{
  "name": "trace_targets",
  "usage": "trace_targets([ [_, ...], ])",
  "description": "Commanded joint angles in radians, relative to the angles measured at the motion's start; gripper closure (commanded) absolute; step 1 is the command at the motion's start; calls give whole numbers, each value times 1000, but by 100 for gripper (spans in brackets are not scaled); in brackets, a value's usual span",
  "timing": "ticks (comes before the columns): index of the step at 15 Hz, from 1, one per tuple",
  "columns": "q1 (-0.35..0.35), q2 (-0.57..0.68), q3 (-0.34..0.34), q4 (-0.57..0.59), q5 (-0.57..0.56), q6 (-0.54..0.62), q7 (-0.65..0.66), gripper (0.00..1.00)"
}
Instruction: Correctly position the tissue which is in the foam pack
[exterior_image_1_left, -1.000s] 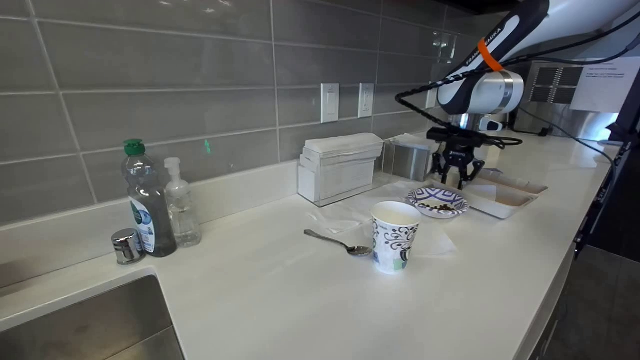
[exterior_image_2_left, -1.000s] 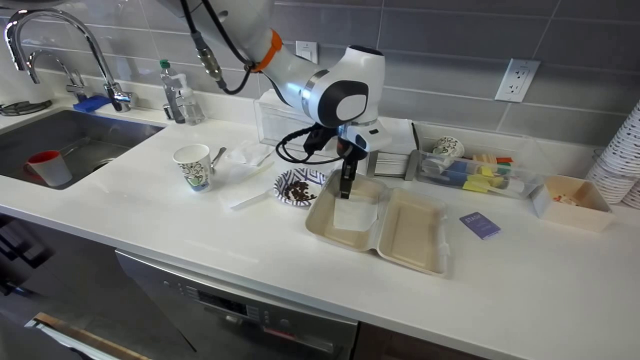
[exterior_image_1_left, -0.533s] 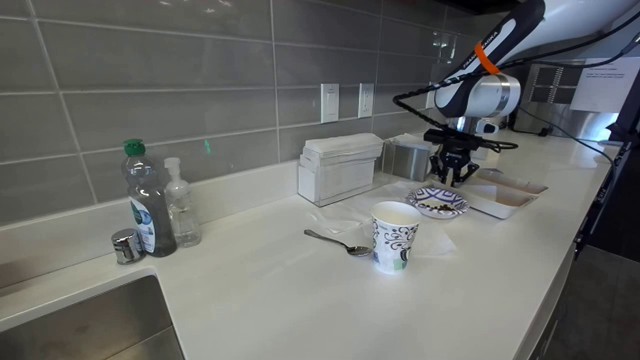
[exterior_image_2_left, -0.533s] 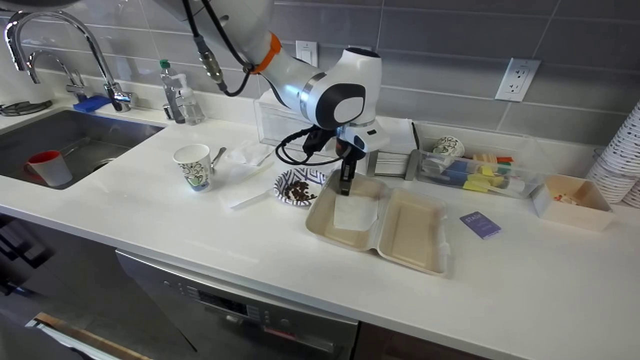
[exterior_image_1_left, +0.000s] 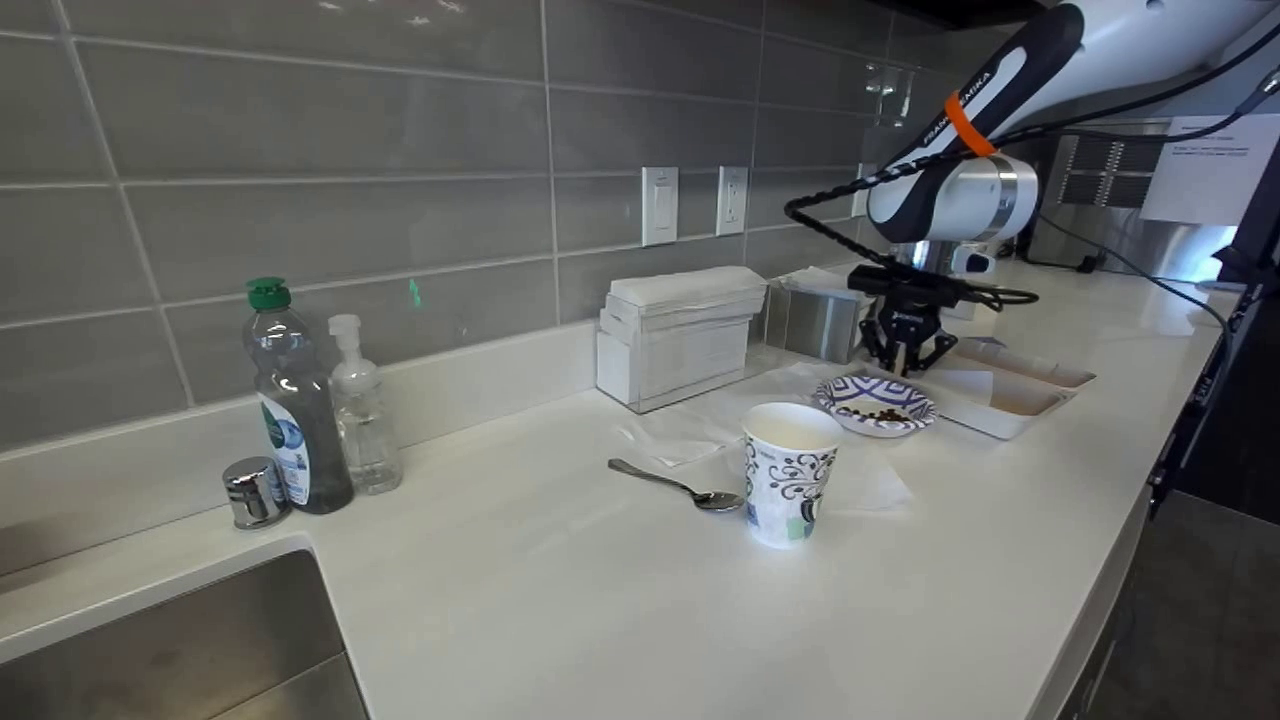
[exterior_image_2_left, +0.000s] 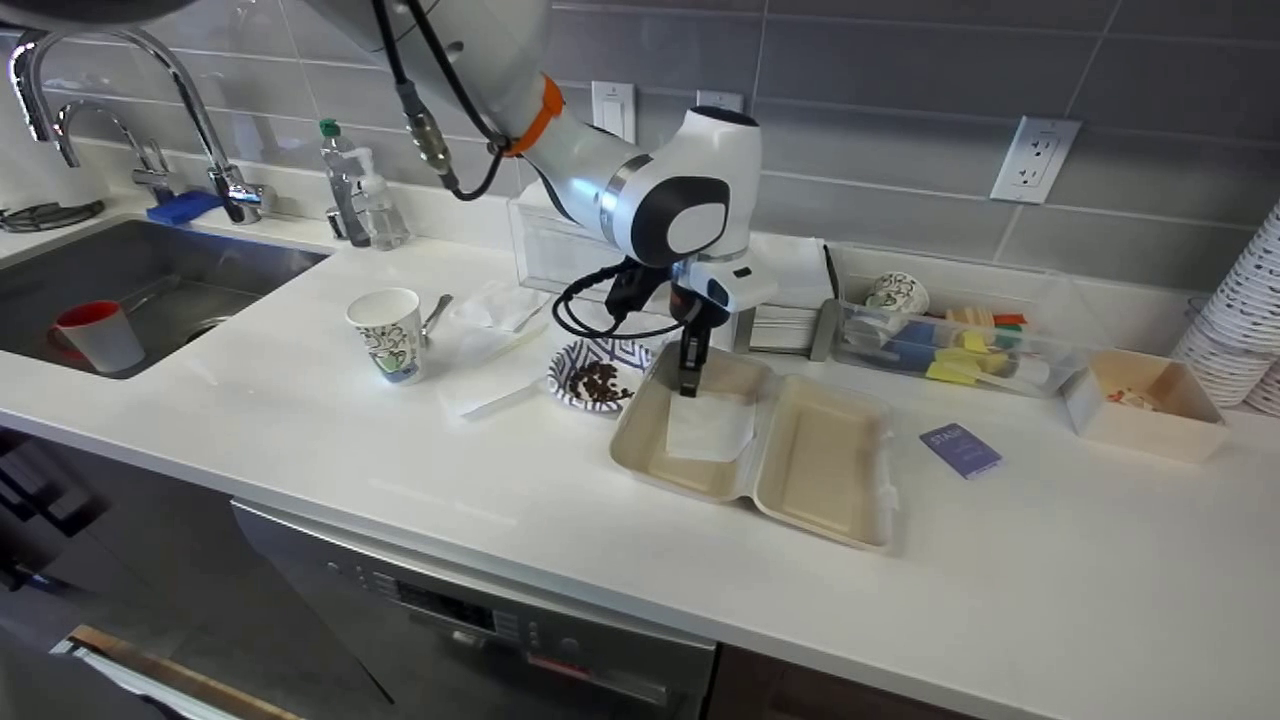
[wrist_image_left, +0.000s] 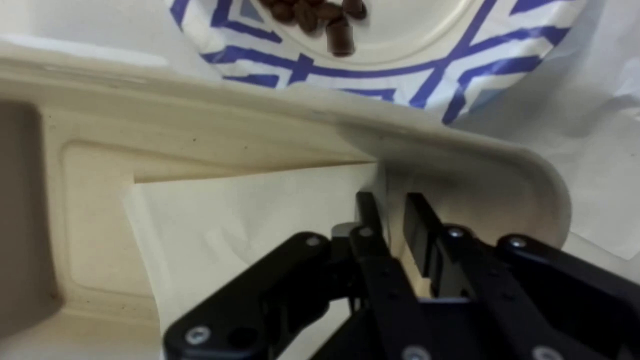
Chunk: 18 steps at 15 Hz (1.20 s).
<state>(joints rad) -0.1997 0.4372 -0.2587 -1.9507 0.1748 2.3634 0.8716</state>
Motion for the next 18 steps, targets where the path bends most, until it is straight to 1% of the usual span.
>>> trace_targets([
  [1,0,8,2,-13,11,12,-25,89],
  [2,0,8,1,-13,11,13,-26,97],
  [3,0,7,1,-13,10,13,-28,97],
  [4,0,5,0,-13,10,13,-30,100],
  [11,-7,-18,7,-19,35,37,-44,100],
  [18,-7,-31,7,-20,72,51,-26,100],
])
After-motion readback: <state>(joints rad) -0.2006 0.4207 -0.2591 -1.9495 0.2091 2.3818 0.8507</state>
